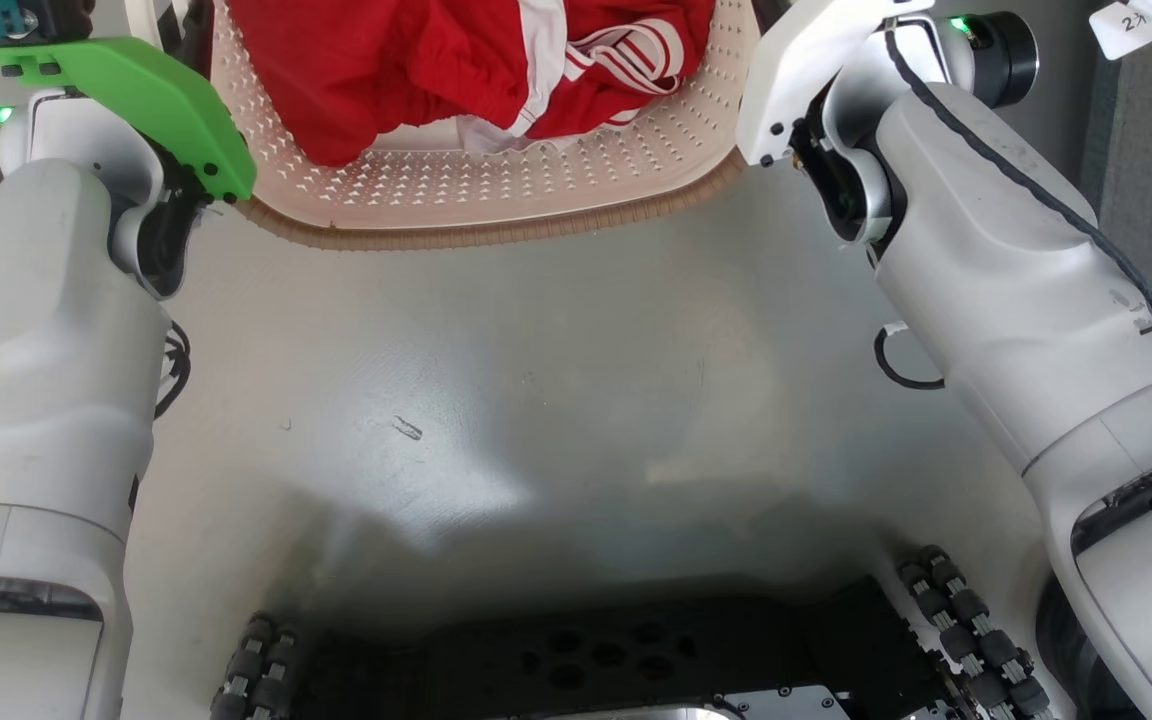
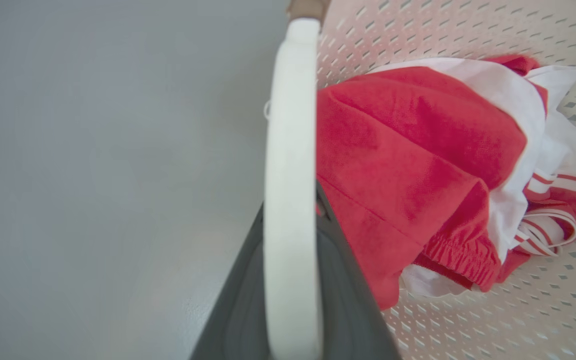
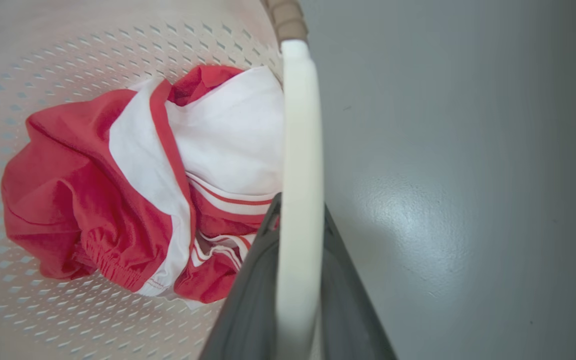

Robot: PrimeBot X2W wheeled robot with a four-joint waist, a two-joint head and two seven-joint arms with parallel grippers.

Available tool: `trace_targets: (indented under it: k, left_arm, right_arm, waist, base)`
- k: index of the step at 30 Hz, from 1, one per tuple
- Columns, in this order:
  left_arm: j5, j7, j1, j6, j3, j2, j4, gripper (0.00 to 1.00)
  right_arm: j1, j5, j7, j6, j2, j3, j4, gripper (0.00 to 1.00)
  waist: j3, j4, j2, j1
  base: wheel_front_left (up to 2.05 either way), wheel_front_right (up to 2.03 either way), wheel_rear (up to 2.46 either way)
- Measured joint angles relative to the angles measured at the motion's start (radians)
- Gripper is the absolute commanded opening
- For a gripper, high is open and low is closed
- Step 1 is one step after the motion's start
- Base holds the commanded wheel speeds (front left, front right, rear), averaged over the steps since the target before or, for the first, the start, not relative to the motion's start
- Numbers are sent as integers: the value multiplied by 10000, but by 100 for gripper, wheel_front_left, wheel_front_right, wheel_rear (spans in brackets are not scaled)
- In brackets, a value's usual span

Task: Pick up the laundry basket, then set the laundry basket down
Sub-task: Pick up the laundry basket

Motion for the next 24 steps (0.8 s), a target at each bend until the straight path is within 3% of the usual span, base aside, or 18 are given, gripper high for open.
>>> trace_targets:
  k: [24]
  left_arm:
    - [-640,-38,755,-2,-408,-656,1515,0]
  right_arm:
    - [878,1007,-148,19,138,644,1327,0]
  waist:
    - [-1469,-35,0,0]
  base:
    - [0,0,0]
